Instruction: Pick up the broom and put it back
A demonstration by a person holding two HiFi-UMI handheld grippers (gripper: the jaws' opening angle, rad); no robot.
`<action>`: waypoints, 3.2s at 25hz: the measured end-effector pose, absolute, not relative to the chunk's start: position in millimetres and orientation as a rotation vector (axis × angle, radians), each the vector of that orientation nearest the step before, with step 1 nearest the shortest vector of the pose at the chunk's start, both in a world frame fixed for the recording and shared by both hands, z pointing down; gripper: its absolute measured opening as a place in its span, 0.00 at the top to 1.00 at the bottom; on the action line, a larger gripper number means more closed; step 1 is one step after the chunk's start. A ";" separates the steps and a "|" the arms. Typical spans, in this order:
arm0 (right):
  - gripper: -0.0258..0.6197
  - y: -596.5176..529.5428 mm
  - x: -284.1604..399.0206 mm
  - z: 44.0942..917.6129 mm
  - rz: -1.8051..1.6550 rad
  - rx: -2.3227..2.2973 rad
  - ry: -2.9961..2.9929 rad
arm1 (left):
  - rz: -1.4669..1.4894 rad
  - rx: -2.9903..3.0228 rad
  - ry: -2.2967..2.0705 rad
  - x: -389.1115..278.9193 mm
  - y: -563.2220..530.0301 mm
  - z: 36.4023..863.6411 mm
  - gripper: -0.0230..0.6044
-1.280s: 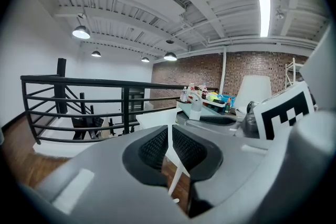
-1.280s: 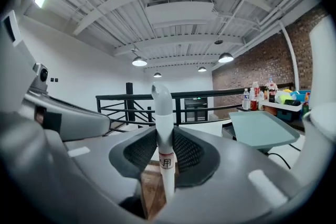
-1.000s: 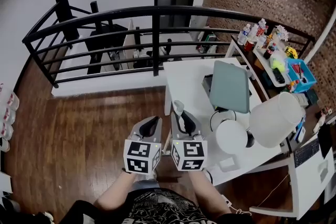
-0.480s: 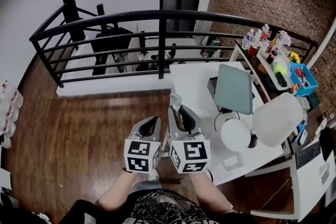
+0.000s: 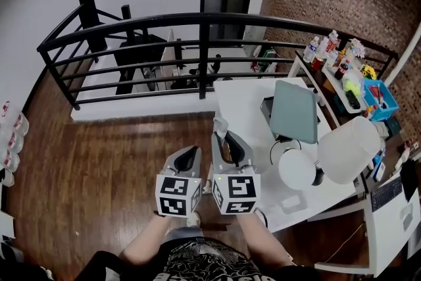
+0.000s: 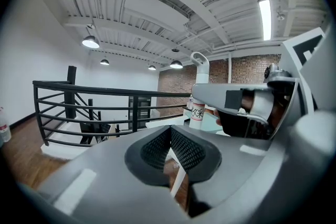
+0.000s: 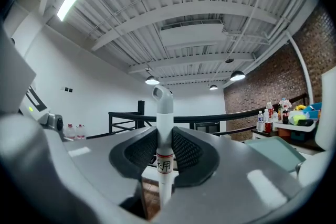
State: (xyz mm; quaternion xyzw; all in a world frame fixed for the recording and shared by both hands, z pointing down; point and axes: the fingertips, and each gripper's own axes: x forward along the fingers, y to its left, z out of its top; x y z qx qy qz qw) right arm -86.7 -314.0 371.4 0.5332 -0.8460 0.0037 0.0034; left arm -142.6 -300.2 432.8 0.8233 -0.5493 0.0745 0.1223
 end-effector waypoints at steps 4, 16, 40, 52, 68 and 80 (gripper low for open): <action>0.83 -322.0 -84.0 387.1 0.021 1.689 -2.620 | 0.223 2.402 -1.602 -144.3 -303.7 436.4 0.95; 0.83 -342.4 -81.8 440.9 0.123 1.731 -2.533 | 0.268 2.385 -1.590 -152.3 -319.5 451.3 0.96; 0.82 -371.1 -68.9 549.2 0.393 1.775 -2.375 | 0.326 2.350 -1.572 -155.7 -336.3 476.9 0.96; 0.81 -381.8 -49.7 566.2 0.424 1.810 -2.313 | 0.345 2.362 -1.528 -142.9 -339.5 485.0 0.96; 0.81 -389.0 -14.0 572.6 0.439 1.890 -2.238 | 0.351 2.394 -1.491 -124.8 -340.7 482.5 0.95; 0.80 -389.3 1.6 578.1 0.454 1.909 -2.210 | 0.342 2.390 -1.499 -120.4 -339.1 479.1 0.96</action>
